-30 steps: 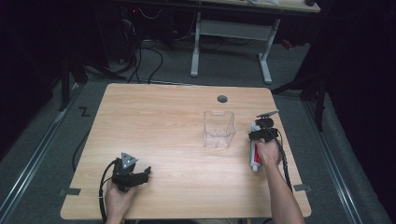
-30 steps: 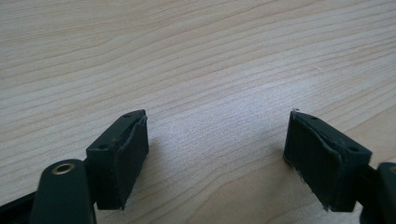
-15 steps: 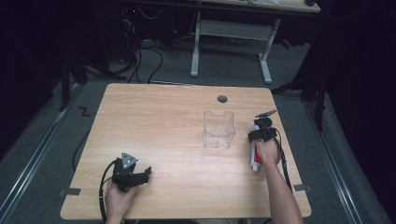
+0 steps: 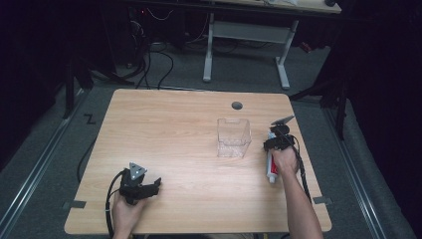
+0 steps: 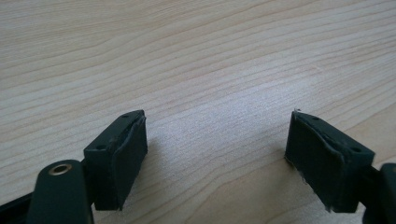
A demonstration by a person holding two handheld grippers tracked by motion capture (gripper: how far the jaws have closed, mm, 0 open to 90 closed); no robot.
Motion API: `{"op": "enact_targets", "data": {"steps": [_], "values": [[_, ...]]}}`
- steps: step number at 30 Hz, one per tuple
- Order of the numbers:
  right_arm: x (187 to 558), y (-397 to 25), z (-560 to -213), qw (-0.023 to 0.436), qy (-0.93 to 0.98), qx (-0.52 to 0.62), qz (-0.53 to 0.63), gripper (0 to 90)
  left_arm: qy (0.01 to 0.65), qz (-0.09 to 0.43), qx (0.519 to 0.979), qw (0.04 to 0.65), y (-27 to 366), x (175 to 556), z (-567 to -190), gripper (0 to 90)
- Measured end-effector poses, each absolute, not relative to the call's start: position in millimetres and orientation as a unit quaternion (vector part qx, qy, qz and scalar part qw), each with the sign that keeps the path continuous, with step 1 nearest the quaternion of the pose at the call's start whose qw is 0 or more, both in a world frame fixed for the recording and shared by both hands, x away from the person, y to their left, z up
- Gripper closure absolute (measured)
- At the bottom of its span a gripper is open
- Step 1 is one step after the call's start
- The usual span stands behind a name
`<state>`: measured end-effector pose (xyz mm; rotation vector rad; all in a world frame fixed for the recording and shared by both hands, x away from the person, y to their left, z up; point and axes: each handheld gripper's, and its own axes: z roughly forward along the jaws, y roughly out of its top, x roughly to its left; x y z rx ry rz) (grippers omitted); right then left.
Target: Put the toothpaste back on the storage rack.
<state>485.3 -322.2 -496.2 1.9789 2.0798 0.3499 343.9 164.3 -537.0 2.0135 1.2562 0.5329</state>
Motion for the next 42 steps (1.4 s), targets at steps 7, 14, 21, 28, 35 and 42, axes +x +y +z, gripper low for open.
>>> {"op": "enact_targets", "data": {"steps": [7, 14, 21, 28, 35, 42], "values": [[485, -323, -496, 0.126, 0.718, 0.673, 0.121, 49.3, 0.484, 0.205, 0.777, 0.347, 164, 344, -537, 21.0], [486, -323, -495, 0.121, 0.716, 0.676, 0.122, 54.2, 0.484, 0.205, 0.777, 0.347, 164, 344, -537, 20.9], [485, -321, -494, 0.115, 0.725, 0.668, 0.123, 67.8, 0.482, 0.204, 0.778, 0.348, 164, 344, -537, 20.6], [487, -311, -492, 0.121, 0.741, 0.652, 0.104, 72.2, 0.482, 0.204, 0.778, 0.347, 164, 344, -537, 20.7], [482, -315, -487, 0.107, 0.751, 0.639, 0.13, 72.6, 0.482, 0.204, 0.778, 0.347, 164, 344, -537, 20.6], [470, -326, -473, 0.101, 0.75, 0.629, 0.175, 72.8, 0.482, 0.204, 0.778, 0.347, 164, 344, -537, 20.6]]}}
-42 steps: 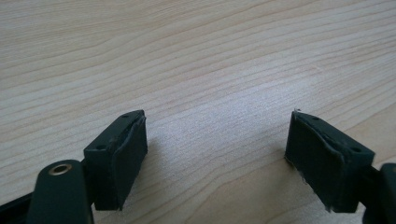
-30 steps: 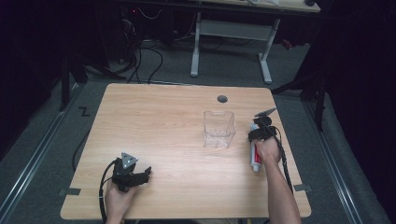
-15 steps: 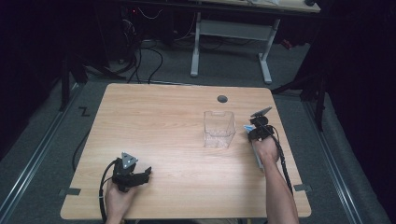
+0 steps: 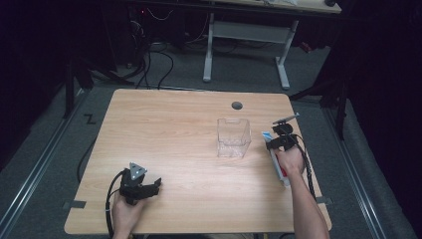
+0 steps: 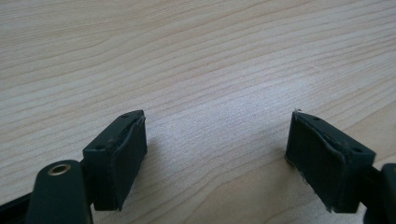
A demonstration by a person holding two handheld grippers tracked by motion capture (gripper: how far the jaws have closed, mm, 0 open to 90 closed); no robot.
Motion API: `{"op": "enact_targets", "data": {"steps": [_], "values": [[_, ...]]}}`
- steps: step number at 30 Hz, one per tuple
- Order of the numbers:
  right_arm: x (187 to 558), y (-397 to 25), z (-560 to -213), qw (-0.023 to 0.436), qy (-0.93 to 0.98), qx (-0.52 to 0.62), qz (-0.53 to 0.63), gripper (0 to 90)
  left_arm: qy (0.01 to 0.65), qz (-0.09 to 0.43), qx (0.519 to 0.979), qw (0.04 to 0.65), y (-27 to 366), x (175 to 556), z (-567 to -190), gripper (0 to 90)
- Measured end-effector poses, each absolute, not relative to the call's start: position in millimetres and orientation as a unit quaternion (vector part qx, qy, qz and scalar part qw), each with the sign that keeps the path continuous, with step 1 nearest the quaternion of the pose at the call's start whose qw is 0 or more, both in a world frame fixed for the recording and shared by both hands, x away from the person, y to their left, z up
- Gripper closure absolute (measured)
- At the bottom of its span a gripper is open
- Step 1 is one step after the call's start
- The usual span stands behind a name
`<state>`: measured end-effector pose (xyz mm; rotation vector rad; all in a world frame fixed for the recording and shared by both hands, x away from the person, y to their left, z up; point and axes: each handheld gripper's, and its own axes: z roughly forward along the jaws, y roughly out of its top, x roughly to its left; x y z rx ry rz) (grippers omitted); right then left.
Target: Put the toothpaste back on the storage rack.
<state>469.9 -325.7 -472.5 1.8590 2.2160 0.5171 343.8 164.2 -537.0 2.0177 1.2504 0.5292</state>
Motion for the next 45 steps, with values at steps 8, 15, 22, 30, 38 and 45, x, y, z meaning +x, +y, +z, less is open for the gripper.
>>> {"op": "enact_targets", "data": {"steps": [8, 15, 22, 30, 38, 45], "values": [[454, -339, -458, 0.099, 0.746, 0.62, 0.223, 72.8, 0.482, 0.204, 0.778, 0.348, 164, 344, -537, 20.7], [438, -346, -446, 0.098, 0.747, 0.604, 0.26, 73.2, 0.482, 0.204, 0.778, 0.348, 164, 344, -537, 20.7], [427, -343, -434, 0.107, 0.753, 0.583, 0.285, 73.1, 0.482, 0.204, 0.778, 0.348, 164, 344, -537, 20.6], [415, -330, -424, 0.117, 0.767, 0.55, 0.31, 73.0, 0.482, 0.204, 0.778, 0.348, 164, 344, -537, 20.7], [403, -321, -415, 0.12, 0.772, 0.524, 0.339, 73.0, 0.482, 0.204, 0.778, 0.348, 164, 344, -537, 20.7], [398, -313, -406, 0.126, 0.774, 0.507, 0.357, 72.9, 0.482, 0.204, 0.778, 0.348, 164, 344, -537, 20.6]]}}
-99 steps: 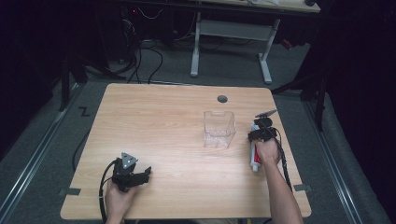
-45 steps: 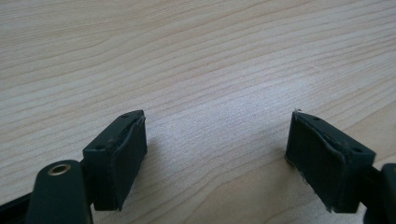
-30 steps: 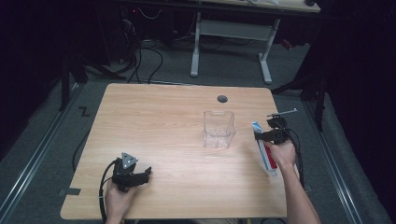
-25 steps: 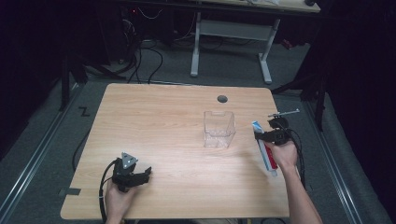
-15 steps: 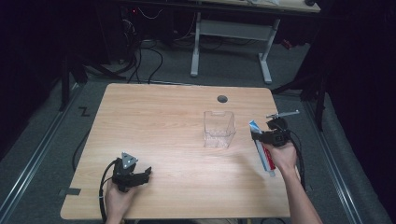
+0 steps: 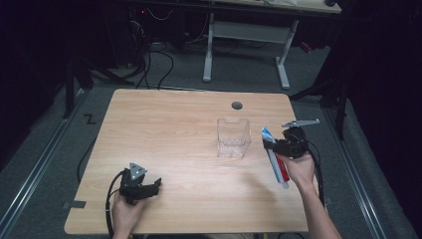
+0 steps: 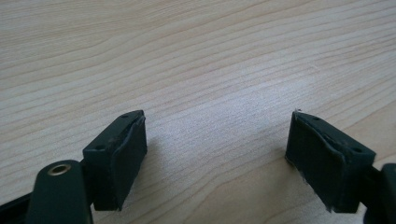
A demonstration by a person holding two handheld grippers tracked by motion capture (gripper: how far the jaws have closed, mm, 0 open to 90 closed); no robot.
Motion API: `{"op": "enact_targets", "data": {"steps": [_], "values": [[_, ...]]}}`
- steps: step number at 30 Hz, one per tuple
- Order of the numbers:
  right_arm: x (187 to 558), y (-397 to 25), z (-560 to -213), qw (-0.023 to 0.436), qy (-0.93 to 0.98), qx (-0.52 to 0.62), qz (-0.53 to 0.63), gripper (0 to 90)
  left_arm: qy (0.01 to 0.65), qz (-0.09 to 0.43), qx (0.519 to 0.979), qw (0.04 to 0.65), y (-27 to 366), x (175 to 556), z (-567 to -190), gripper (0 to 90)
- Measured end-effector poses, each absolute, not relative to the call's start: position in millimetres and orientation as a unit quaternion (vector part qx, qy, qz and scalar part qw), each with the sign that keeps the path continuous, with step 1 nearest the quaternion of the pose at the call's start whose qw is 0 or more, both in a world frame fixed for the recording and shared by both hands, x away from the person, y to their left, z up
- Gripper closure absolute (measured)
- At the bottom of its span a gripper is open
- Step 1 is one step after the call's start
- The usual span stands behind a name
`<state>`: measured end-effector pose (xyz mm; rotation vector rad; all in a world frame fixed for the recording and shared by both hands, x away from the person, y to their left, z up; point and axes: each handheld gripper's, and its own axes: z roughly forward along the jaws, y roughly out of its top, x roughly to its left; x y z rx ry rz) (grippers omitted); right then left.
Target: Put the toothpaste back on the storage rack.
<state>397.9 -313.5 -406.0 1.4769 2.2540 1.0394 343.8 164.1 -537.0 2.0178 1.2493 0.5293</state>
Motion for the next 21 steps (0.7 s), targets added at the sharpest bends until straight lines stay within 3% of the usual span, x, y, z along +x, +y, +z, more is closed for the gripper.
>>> {"op": "enact_targets", "data": {"steps": [21], "values": [[394, -292, -380, 0.135, 0.772, 0.47, 0.406, 72.8, 0.482, 0.204, 0.778, 0.347, 164, 344, -537, 20.6]]}}
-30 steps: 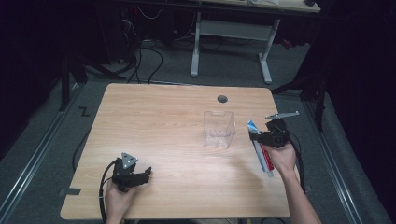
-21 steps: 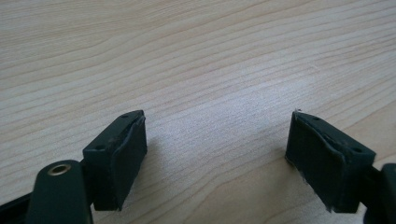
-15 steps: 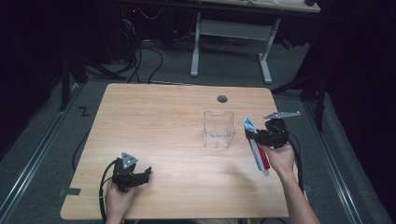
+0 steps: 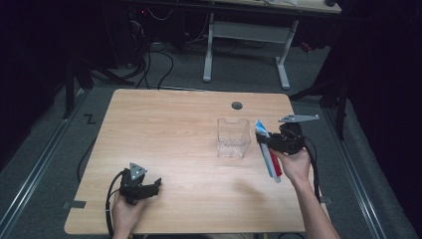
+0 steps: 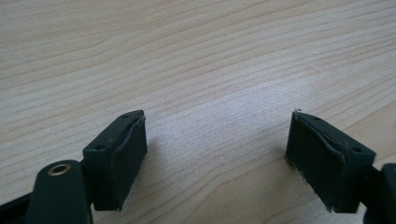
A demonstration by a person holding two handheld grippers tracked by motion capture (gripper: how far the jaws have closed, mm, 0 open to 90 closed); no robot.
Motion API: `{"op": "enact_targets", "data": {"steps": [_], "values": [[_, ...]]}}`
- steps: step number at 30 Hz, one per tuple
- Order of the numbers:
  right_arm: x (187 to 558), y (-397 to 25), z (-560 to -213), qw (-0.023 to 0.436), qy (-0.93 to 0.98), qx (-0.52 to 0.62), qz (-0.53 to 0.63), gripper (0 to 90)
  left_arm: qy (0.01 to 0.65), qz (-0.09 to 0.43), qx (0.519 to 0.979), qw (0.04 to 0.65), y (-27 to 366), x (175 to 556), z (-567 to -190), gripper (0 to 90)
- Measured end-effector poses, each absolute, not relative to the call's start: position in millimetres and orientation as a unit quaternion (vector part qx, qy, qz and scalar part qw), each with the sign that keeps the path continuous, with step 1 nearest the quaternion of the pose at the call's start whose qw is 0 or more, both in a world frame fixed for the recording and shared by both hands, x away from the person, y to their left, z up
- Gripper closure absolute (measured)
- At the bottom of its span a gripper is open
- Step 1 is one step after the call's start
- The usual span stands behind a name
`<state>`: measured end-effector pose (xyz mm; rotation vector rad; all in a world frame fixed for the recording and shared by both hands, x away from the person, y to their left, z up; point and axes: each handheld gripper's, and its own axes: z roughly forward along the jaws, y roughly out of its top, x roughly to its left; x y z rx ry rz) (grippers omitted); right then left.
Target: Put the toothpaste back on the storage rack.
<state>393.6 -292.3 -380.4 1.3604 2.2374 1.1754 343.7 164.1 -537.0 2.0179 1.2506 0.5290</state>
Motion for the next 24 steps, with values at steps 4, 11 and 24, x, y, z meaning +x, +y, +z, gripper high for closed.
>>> {"op": "enact_targets", "data": {"steps": [4, 11, 24], "values": [[395, -289, -376, 0.137, 0.771, 0.464, 0.415, 72.8, 0.482, 0.204, 0.778, 0.347, 164, 344, -537, 20.7], [398, -276, -366, 0.144, 0.769, 0.449, 0.432, 72.7, 0.482, 0.204, 0.778, 0.347, 164, 344, -537, 20.6], [408, -258, -357, 0.158, 0.767, 0.435, 0.444, 72.7, 0.482, 0.204, 0.778, 0.347, 164, 344, -537, 20.7]]}}
